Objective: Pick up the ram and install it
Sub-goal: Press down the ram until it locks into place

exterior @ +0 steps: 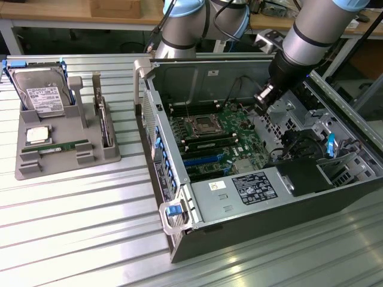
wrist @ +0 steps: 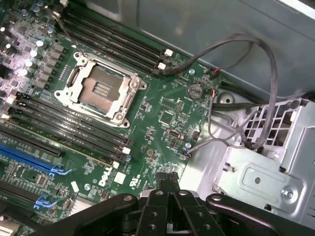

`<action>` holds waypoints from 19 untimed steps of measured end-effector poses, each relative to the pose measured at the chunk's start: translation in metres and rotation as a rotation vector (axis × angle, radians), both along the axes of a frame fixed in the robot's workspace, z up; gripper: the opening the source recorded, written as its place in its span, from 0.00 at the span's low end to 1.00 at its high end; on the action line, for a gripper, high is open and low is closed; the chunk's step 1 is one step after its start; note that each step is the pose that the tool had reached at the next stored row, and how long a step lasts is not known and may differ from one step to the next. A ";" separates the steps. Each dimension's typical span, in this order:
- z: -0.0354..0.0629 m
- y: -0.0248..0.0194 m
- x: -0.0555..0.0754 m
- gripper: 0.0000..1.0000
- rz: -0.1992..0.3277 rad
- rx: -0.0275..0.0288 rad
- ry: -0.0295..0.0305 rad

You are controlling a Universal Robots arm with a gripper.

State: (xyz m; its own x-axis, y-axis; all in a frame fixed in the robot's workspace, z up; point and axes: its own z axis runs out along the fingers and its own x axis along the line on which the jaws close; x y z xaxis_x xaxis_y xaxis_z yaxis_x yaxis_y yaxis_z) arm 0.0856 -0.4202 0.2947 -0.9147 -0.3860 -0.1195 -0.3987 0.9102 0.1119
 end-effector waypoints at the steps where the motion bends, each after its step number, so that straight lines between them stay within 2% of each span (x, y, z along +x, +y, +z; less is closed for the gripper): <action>1: 0.0000 0.0000 0.000 0.11 -0.016 -0.0001 0.0000; 10: 0.0000 0.0000 0.000 0.11 -0.166 0.0000 0.0000; 15: 0.0000 0.0000 0.000 0.11 -0.301 0.0000 0.0000; 19: 0.0000 0.0000 0.000 0.11 -0.379 0.0000 0.0000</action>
